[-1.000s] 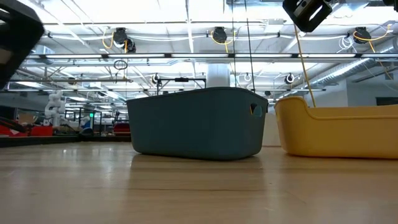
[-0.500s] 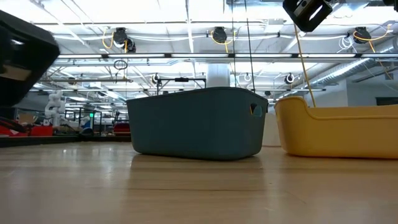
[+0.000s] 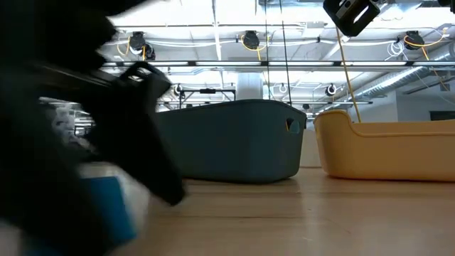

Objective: Sort & place blocks by color
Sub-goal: Put the blue block into the yellow bin

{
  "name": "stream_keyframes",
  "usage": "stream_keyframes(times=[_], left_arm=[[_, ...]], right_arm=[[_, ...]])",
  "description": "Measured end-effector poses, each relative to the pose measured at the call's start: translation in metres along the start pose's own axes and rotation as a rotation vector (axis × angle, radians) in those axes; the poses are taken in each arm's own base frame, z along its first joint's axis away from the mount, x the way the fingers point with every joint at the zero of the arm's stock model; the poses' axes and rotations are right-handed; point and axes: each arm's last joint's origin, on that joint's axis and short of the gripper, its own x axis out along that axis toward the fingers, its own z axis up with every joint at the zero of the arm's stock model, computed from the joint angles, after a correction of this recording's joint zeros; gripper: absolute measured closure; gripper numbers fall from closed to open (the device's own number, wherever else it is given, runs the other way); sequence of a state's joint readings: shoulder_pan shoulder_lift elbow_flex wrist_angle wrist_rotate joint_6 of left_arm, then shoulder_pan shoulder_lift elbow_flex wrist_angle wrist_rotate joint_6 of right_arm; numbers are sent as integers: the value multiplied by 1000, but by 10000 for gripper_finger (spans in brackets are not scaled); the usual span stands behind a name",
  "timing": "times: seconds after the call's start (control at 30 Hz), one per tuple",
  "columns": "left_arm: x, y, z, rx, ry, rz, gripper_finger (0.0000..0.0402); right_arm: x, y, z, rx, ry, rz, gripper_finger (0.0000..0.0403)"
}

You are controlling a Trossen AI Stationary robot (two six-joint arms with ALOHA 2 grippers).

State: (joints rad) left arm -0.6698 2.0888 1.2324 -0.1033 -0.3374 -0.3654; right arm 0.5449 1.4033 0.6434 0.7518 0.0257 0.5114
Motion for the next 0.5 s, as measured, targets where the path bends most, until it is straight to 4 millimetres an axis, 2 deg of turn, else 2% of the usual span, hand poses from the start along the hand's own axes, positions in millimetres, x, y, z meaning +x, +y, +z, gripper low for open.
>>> stream_keyframes(times=[0.1, 0.23, 0.33, 0.5], left_arm=[[3, 9, 4, -12, -5, 14, 117], [-3, 6, 7, 99, -33, 8, 117], [-16, 3, 11, 177, -56, 14, 117], [-37, -3, 20, 168, -96, -22, 117]], right_arm=[[0, 0, 0, 0, 0, 0, 403], [0, 0, 0, 0, 0, 0, 403], [0, 0, 0, 0, 0, 0, 403], [0, 0, 0, 0, 0, 0, 403]])
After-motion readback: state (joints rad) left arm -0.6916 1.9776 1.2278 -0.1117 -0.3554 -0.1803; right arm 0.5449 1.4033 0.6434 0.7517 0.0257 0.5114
